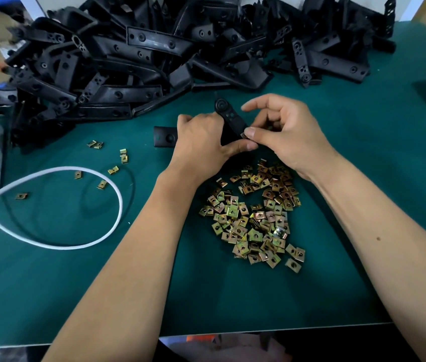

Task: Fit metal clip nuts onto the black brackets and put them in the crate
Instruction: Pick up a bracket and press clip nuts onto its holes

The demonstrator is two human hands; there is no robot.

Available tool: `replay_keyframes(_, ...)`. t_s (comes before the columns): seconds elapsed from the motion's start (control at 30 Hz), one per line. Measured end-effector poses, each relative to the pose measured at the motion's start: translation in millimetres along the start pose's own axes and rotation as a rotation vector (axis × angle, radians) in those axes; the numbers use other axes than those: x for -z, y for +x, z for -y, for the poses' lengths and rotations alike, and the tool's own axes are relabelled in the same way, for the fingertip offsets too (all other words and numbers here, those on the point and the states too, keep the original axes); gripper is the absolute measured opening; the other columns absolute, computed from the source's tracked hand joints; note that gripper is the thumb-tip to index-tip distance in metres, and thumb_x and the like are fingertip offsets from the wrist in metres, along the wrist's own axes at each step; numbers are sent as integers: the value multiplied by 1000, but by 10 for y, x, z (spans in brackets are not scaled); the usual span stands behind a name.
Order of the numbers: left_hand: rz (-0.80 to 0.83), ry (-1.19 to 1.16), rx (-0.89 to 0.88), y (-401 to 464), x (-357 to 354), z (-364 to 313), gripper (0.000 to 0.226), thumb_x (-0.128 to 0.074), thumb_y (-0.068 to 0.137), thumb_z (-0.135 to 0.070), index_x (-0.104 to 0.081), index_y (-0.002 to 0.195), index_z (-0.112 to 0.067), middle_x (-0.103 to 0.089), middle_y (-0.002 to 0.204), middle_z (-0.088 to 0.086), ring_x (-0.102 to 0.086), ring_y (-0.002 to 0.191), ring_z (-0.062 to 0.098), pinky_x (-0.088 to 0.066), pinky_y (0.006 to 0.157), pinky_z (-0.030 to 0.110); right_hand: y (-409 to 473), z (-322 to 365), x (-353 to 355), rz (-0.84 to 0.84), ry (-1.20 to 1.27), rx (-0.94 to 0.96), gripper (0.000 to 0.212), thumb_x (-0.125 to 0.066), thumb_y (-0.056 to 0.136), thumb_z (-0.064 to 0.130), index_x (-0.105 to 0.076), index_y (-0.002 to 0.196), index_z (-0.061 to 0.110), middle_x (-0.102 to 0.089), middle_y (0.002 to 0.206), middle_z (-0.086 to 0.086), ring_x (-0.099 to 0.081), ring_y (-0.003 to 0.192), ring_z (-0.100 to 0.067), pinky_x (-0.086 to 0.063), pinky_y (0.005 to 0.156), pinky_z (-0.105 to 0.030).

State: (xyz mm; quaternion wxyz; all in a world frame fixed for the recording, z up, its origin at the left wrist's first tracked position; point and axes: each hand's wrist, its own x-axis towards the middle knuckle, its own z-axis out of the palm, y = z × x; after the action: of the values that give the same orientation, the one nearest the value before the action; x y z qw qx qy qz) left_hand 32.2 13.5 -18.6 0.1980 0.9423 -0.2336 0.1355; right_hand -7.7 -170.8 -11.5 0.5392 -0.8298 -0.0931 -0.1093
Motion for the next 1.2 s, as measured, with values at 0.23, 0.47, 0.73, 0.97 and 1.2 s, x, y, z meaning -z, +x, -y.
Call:
replay_keyframes(0.23,-109,-139,132,-16,-15,57,46,-53,85,-76,-63,93,-32,-68,96,-5,-59,100,23,-32,91,39,-13,-13,132,18,-176,-88,15,-76,91,23,-69,104,22,-74,89,6,-70,82,-8,-56,83,-33)
replay_keyframes(0.47,-146,-220,268,-5,-77,113,58,-64,87,-68,-65,121,-20,-66,121,-5,-45,126,24,-29,103,41,-55,122,208,479,-434,-27,19,-83,86,28,-77,100,38,-58,93,12,-53,84,-5,-40,73,-14)
replay_keyframes(0.73,-98,-398,365,12,-67,75,88,-65,82,-75,-41,146,-20,-67,101,-16,-54,122,15,-20,114,43,-79,183,133,515,-429,-5,10,-81,87,21,-75,85,28,-71,87,13,-65,83,-2,-47,75,-20)
replay_keyframes(0.97,23,-398,339,5,20,56,117,-48,58,-95,-37,155,-30,-66,112,-9,-54,124,16,-19,117,42,-50,111,172,134,49,-52,6,-66,97,5,-66,101,10,-77,84,-6,-66,72,-17,-53,70,-24)
replay_keyframes(1.2,63,-404,204,-55,35,-1,116,-53,52,-94,-42,151,-35,-63,115,-13,-49,122,12,-16,110,33,-23,13,181,-125,298,-252,20,-71,93,1,-76,109,11,-80,93,-6,-71,83,-12,-54,75,-21)
